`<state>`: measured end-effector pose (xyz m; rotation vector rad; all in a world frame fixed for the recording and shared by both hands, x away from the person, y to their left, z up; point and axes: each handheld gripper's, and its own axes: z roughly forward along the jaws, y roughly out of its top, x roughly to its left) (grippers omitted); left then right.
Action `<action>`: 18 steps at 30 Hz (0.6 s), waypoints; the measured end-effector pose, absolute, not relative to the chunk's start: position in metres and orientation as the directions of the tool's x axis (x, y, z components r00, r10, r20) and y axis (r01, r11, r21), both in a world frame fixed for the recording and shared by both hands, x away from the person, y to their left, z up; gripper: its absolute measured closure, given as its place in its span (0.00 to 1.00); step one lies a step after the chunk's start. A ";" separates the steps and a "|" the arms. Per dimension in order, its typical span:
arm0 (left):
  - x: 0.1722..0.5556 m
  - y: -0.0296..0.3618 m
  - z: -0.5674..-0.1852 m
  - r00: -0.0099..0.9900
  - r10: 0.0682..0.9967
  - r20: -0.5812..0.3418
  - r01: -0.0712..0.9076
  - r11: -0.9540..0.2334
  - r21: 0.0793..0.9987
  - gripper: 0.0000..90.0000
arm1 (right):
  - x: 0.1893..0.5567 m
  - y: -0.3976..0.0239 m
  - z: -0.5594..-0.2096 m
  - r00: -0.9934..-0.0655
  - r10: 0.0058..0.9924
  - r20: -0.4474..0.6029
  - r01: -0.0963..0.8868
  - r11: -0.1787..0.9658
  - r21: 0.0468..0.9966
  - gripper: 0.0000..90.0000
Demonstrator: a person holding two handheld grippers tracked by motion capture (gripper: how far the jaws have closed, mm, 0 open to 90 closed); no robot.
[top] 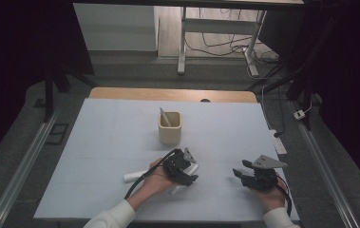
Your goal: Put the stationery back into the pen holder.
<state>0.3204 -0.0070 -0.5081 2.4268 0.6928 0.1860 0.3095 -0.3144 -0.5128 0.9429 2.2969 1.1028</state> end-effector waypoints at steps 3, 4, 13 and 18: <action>0.321 -0.008 -0.509 0.854 0.520 -0.029 0.436 -0.685 0.583 0.45 | 0.309 -0.314 -0.513 -0.680 0.729 -0.079 0.395 0.455 0.798 0.49; 0.322 -0.009 -0.510 0.853 0.520 -0.029 0.438 -0.686 0.581 0.47 | 0.310 -0.314 -0.513 -0.680 0.728 -0.081 0.394 0.457 0.798 0.49; 0.324 -0.014 -0.515 0.855 0.517 -0.038 0.448 -0.701 0.555 0.59 | 0.309 -0.314 -0.513 -0.681 0.728 -0.080 0.394 0.456 0.798 0.49; 0.324 -0.016 -0.517 0.857 0.514 -0.037 0.449 -0.710 0.543 0.66 | 0.309 -0.314 -0.513 -0.682 0.727 -0.081 0.392 0.457 0.799 0.49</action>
